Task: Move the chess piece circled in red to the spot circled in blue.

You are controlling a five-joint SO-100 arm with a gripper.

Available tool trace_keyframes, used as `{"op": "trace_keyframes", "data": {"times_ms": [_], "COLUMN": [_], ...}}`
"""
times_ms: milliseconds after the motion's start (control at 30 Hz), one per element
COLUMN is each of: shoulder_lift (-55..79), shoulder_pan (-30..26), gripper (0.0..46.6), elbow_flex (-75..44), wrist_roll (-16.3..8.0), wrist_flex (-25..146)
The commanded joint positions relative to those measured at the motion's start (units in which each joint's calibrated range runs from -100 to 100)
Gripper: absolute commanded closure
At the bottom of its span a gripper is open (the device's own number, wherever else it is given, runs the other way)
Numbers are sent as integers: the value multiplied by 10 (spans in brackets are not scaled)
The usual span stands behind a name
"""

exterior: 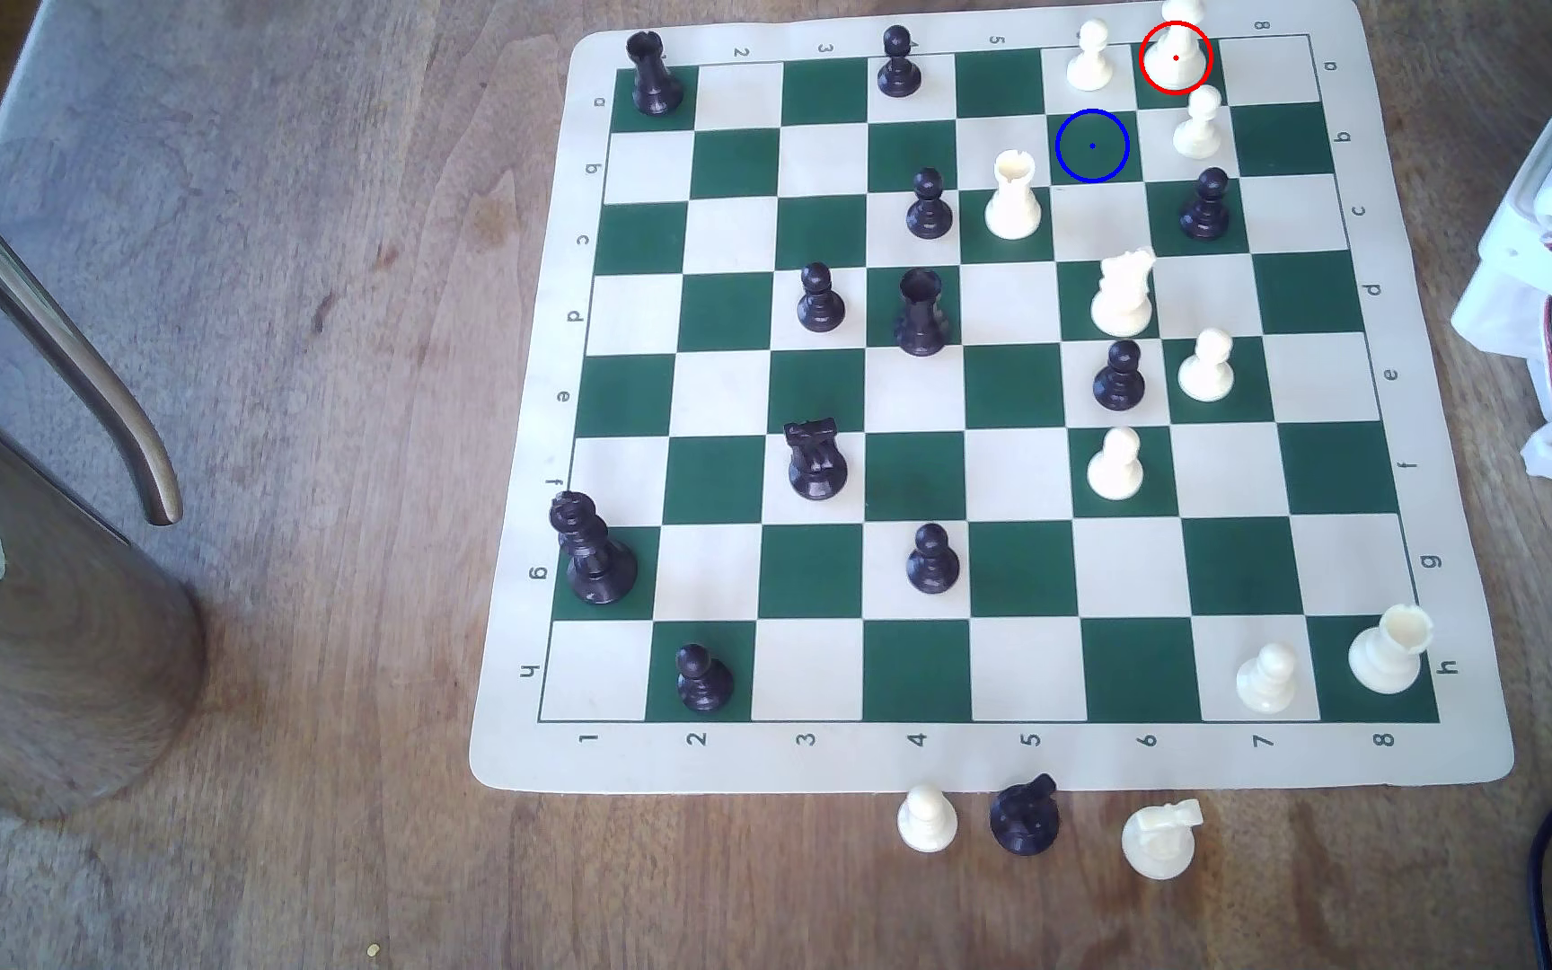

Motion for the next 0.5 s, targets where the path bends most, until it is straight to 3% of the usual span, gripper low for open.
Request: {"op": "trace_keyframes", "data": {"times_ms": [0, 167, 367, 467], "shoulder_lift": [77, 150, 295, 354], "shoulder_pan": [48, 75, 78, 82], "gripper": [462, 463, 463, 408], "elbow_flex": [-108, -118, -156, -189], "wrist_roll": [-6, -15, -55, -63], "wrist_flex": [273, 395, 424, 428]}}
